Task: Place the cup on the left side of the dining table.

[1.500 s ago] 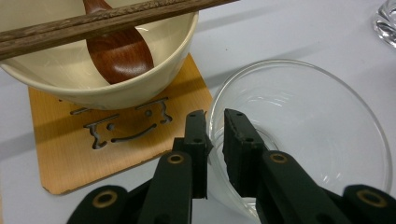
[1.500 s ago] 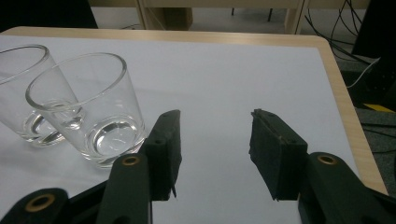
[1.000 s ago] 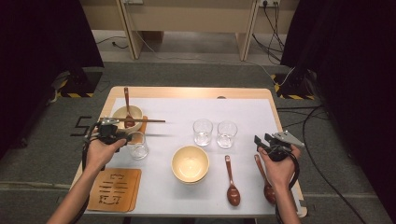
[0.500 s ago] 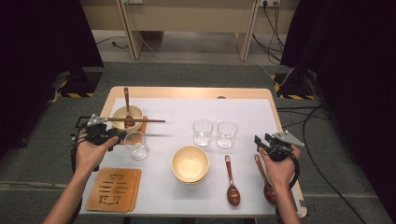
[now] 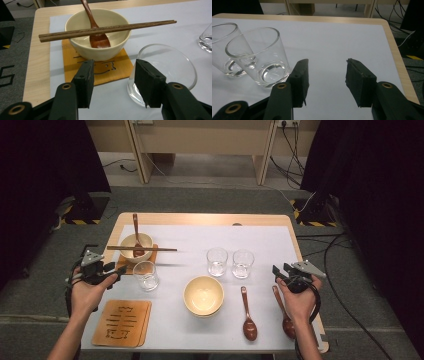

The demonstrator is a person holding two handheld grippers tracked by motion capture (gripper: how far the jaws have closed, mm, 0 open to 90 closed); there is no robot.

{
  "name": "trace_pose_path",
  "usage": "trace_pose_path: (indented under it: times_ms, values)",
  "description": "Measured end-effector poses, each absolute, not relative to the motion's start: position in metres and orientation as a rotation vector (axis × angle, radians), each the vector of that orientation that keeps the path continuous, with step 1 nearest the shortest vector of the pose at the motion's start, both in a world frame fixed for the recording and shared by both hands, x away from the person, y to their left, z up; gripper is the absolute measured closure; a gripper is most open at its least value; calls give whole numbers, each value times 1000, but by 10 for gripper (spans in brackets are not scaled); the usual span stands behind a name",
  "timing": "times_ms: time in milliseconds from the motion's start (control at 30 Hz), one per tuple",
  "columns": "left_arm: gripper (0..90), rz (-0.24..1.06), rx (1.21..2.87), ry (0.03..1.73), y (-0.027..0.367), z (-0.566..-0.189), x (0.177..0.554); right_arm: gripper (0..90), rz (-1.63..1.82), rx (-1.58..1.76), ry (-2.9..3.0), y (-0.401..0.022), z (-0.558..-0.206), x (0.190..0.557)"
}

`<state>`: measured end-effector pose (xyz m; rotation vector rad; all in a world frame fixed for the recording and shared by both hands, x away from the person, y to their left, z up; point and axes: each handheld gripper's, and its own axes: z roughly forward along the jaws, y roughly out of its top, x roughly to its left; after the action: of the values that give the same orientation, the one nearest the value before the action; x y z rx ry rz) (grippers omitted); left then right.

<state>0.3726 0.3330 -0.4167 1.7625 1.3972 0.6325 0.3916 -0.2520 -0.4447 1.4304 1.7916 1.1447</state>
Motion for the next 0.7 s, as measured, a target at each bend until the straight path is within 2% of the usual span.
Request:
trace_pose_path:
  times_ms: [700]
  values:
    - [470, 651, 1724, 1457, 336, -460, 345, 530, 1144, 1431, 1794, -252, -447, 392]
